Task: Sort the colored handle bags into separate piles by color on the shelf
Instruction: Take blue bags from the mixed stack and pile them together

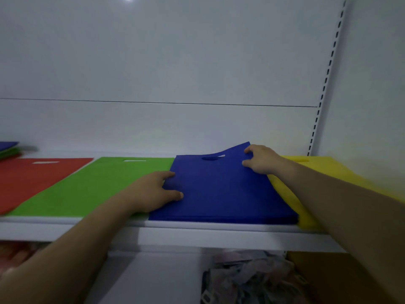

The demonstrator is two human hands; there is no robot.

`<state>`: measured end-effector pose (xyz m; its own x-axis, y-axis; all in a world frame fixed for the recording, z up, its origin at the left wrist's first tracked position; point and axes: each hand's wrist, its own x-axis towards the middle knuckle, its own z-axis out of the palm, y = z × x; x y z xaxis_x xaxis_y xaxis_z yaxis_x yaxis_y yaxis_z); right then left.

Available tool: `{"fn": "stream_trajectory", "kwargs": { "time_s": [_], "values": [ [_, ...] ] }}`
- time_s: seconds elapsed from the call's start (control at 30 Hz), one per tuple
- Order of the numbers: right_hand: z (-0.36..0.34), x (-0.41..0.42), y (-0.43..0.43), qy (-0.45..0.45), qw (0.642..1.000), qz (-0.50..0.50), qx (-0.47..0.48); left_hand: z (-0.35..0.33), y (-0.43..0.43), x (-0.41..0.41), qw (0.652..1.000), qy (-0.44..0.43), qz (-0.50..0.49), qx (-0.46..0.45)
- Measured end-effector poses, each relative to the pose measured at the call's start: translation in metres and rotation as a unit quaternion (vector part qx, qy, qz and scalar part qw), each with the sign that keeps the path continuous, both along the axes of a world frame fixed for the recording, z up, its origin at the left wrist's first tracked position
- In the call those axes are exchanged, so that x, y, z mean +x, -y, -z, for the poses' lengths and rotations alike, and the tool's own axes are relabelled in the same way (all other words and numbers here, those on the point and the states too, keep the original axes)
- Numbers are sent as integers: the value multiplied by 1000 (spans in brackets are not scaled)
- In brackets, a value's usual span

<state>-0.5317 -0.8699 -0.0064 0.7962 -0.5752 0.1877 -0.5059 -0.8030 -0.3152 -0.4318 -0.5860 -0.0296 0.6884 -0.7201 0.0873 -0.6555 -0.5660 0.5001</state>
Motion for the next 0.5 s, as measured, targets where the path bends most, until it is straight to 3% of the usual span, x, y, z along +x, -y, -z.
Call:
{"fn": "stream_trajectory", "kwargs": {
  "time_s": [0.17,0.37,0.5],
  "values": [
    [3,3,3,-109,992,14,-57,3,-7,-14,999,26,48,1],
    [1,-9,-8,-161,985,-62,-10,-1,-15,-28,991,13,106,83],
    [2,-16,-11,-173,983,-56,-14,-4,-15,-31,989,35,122,76]
  ]
}}
